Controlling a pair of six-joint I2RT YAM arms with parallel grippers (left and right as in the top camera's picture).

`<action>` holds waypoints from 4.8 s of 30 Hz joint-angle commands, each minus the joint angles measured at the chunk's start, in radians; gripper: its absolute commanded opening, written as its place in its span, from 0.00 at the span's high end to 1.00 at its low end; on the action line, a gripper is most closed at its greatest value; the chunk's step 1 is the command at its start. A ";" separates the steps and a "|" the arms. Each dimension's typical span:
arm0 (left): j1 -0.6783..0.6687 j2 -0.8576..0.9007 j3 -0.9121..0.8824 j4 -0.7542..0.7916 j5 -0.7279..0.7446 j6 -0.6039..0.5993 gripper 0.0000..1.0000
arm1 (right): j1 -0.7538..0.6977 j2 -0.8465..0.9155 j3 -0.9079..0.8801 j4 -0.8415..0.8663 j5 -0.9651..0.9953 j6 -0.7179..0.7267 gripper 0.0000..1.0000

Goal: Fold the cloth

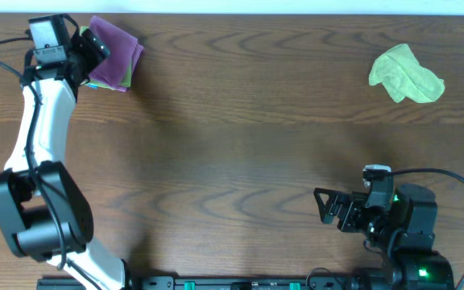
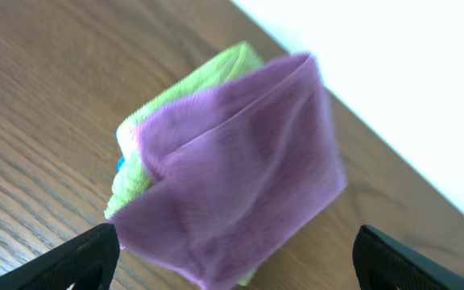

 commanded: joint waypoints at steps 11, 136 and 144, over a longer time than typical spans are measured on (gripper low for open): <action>-0.020 -0.029 0.023 0.056 0.088 0.008 0.90 | -0.007 -0.005 -0.004 -0.001 -0.010 0.013 0.01; -0.051 -0.959 -0.025 -0.797 -0.041 0.270 0.05 | -0.007 -0.005 -0.004 -0.001 -0.006 0.013 0.01; -0.051 -1.173 -0.296 -0.742 -0.006 0.275 0.05 | -0.007 -0.005 -0.004 -0.001 -0.006 0.013 0.01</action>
